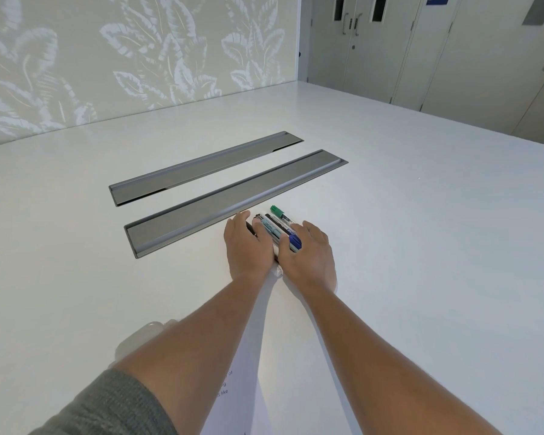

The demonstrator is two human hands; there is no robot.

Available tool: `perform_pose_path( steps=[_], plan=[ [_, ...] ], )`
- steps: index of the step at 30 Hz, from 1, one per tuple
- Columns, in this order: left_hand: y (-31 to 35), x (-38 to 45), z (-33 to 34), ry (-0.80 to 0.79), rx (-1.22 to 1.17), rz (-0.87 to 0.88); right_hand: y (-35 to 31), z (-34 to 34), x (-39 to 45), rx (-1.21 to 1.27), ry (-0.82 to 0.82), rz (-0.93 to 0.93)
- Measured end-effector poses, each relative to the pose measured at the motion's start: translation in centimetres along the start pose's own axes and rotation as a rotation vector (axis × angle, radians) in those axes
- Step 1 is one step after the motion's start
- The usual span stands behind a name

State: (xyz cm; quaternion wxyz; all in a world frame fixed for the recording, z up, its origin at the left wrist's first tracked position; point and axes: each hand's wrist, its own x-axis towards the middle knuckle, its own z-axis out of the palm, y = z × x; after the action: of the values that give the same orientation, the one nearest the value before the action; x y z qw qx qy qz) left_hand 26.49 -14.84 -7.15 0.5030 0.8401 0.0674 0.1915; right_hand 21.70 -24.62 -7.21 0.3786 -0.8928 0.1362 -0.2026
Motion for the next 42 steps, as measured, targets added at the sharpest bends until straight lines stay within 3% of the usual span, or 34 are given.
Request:
perform_pose_path(
  steps=[12,20,23,28,31,38,42],
  plan=[
    [0.1,-0.1,-0.3,-0.001,0.013,0.007,0.1,0.0,-0.1,0.03,0.022,-0.016],
    [1.2,0.3,-3.1,-0.114,-0.104,-0.225,-0.3,-1.4,-1.3,0.126,0.006,0.064],
    [2.1,0.6,-5.3,-0.141,-0.077,-0.226,-0.8,-1.6,-2.1,0.154,0.051,0.084],
    [3.1,1.1,-10.3,-0.201,0.024,-0.119,-3.5,-1.6,-4.4,0.097,0.184,-0.17],
    [3.3,0.8,-13.4,-0.217,0.089,-0.077,-5.5,-1.7,-5.5,0.171,0.07,-0.237],
    [2.8,-0.9,-19.9,-0.239,0.246,-0.065,-9.3,-2.6,-7.7,0.085,-0.424,-0.211],
    [1.5,-1.8,-23.1,-0.388,0.573,-0.178,-10.6,-2.3,-9.4,0.015,-0.622,-0.205]
  ],
)
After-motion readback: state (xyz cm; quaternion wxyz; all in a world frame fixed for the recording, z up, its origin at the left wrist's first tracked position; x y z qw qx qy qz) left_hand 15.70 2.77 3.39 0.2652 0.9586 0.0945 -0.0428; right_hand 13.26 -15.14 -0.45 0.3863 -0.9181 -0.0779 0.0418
